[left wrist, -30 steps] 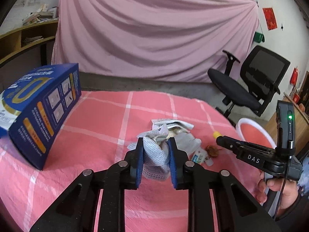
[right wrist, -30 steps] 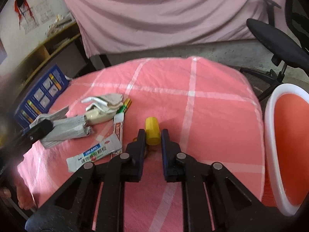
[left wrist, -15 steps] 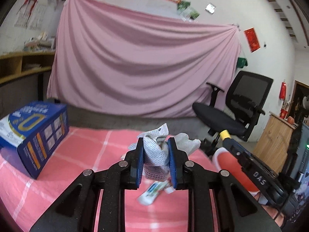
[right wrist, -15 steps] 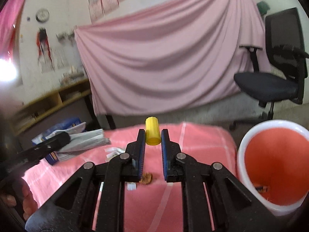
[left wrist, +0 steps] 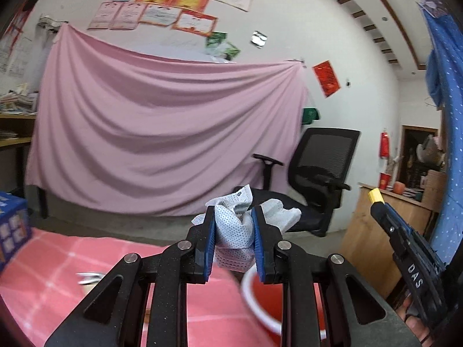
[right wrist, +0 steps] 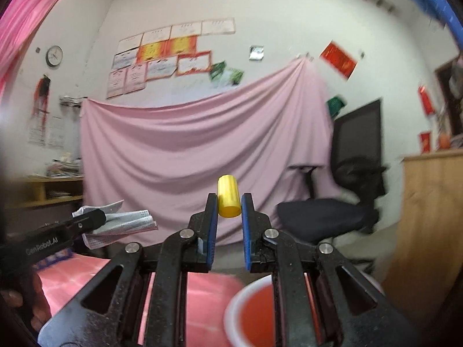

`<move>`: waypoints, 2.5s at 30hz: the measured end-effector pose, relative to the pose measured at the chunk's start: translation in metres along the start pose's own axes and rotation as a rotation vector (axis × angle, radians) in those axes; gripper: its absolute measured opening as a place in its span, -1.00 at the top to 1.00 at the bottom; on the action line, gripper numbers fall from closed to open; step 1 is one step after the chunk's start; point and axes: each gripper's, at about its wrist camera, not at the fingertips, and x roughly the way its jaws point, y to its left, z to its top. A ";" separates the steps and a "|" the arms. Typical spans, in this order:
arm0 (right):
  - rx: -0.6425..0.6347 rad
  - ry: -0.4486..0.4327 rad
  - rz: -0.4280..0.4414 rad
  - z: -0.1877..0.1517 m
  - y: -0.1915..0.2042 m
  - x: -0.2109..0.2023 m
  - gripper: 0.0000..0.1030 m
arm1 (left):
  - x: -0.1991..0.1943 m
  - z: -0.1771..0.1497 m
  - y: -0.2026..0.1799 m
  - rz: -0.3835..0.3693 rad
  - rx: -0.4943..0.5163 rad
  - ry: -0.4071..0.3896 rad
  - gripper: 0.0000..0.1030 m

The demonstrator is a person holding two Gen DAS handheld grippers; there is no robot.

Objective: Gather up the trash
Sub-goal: 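Lift the grey mask and yellow cap and carry them over the bucket, then open both tools to drop the mask and cap into the bucket, then move both tools back over the table toward the sachets and dried fruit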

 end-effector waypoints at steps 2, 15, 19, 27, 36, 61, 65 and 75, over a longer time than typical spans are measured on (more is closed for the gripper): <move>-0.008 0.001 -0.036 -0.003 -0.013 -0.001 0.31 | 0.016 -0.003 -0.018 -0.029 0.012 0.015 0.62; 0.098 0.303 -0.159 -0.052 -0.088 0.033 0.31 | 0.110 -0.032 -0.073 -0.065 -0.028 0.350 0.62; 0.122 0.364 -0.162 -0.067 -0.095 0.037 0.31 | 0.126 -0.040 -0.075 -0.071 -0.047 0.441 0.62; 0.144 0.434 -0.164 -0.078 -0.101 0.046 0.31 | 0.141 -0.049 -0.080 -0.072 -0.044 0.531 0.55; 0.168 0.471 -0.175 -0.082 -0.107 0.050 0.30 | 0.149 -0.060 -0.074 -0.065 -0.070 0.610 0.29; 0.171 0.444 -0.190 -0.077 -0.106 0.048 0.00 | 0.133 -0.048 -0.048 0.000 -0.111 0.542 -0.08; 0.171 0.402 -0.174 -0.068 -0.100 0.044 -0.26 | 0.113 -0.039 -0.038 0.022 -0.101 0.474 -0.26; 0.175 0.215 -0.051 -0.031 -0.059 0.028 -1.00 | 0.038 -0.012 -0.001 0.124 -0.036 0.204 -0.95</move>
